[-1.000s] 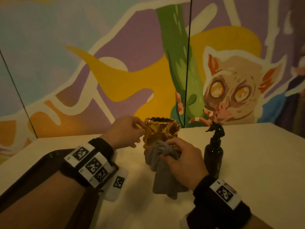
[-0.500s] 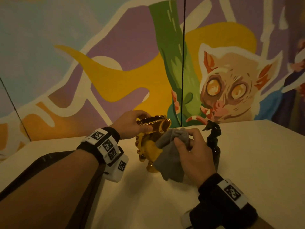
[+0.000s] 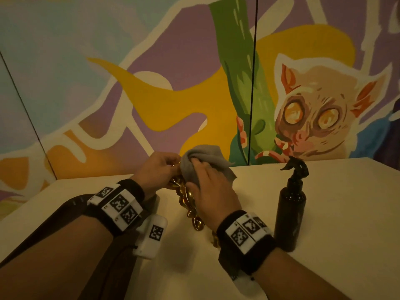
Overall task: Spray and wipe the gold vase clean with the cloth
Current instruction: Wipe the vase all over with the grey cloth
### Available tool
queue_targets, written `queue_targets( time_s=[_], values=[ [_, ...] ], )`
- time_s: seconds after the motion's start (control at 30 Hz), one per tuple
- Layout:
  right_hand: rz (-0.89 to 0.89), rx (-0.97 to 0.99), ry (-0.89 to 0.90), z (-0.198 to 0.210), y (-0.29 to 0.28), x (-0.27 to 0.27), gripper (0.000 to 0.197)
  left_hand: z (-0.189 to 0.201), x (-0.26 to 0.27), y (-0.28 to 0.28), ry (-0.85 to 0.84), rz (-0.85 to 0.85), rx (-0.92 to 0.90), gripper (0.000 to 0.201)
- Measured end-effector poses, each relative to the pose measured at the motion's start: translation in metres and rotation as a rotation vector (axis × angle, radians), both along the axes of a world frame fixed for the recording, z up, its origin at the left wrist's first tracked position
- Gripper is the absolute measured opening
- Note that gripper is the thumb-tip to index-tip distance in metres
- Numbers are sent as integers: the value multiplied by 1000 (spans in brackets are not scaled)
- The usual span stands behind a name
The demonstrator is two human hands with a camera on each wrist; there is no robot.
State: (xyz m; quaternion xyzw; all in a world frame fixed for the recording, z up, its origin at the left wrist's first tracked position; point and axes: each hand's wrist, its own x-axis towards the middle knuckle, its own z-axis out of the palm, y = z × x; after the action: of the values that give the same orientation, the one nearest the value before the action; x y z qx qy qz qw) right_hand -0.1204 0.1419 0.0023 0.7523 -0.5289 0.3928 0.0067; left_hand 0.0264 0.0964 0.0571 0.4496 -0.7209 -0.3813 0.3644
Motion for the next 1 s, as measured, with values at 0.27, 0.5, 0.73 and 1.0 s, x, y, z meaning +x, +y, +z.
queue_targets(
  time_s=[0.27, 0.5, 0.73, 1.0],
  values=[
    [-3, -112, 427, -25, 30, -16, 50, 3, 17, 6, 85, -41, 98, 27],
    [-17, -33, 40, 12, 4, -17, 49, 3, 12, 15, 98, -53, 100, 29],
    [39, -128, 343, -13, 23, 5, 62, 18, 24, 14, 198, 63, 77, 33],
    [60, 57, 40, 16, 15, -17, 54, 38, 37, 21, 155, 94, 16, 27]
  ],
)
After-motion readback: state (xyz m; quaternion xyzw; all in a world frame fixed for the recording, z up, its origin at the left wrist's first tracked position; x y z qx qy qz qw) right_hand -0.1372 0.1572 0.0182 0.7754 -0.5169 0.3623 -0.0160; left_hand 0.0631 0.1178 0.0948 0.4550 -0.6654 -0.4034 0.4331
